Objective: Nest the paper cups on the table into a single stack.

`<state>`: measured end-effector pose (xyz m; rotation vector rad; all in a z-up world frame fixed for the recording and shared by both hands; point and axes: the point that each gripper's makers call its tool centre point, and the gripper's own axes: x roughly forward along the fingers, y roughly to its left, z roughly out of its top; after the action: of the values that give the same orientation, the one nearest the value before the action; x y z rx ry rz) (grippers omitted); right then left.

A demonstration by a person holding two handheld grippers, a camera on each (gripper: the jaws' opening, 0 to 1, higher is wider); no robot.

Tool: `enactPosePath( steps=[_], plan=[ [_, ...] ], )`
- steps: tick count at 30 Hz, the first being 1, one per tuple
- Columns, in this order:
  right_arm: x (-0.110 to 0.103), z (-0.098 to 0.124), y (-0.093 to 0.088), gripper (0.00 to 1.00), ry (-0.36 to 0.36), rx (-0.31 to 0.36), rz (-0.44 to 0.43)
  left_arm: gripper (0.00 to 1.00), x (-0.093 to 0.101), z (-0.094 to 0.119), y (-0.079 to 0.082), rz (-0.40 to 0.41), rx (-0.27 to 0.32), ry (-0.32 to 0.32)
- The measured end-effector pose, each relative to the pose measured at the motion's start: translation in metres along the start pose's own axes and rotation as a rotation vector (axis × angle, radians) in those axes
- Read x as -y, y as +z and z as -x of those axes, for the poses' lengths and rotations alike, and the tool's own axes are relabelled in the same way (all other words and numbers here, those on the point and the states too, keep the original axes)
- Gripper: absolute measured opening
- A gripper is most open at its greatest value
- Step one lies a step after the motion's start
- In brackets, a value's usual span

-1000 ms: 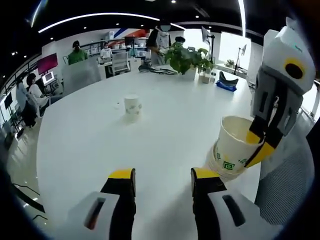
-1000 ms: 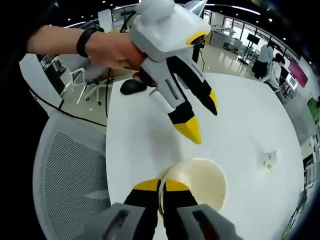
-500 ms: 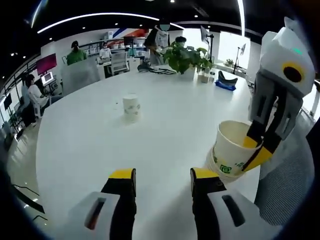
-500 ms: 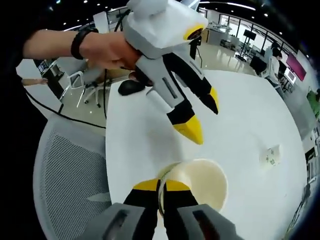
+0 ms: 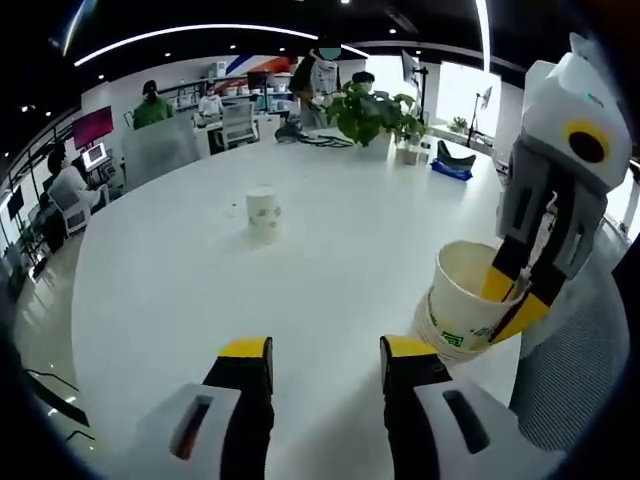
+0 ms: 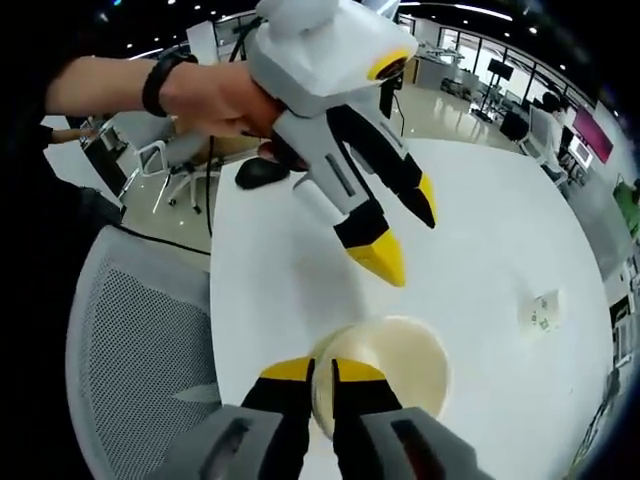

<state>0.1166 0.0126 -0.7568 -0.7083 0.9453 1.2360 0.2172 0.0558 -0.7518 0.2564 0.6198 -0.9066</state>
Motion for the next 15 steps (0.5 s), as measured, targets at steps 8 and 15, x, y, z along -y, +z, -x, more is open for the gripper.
enactPosePath(
  steps=[8,15],
  plan=[
    [-0.002,0.0,0.0016,0.06,0.001,0.003,0.007,0.41,-0.0014,-0.0013,-0.0002,0.001,-0.001,0.001],
    [-0.0007,0.0047,0.0013,0.06,-0.007,0.015,0.006,0.41,-0.0008,-0.0037,-0.0012,-0.003,-0.006,-0.002]
  ],
)
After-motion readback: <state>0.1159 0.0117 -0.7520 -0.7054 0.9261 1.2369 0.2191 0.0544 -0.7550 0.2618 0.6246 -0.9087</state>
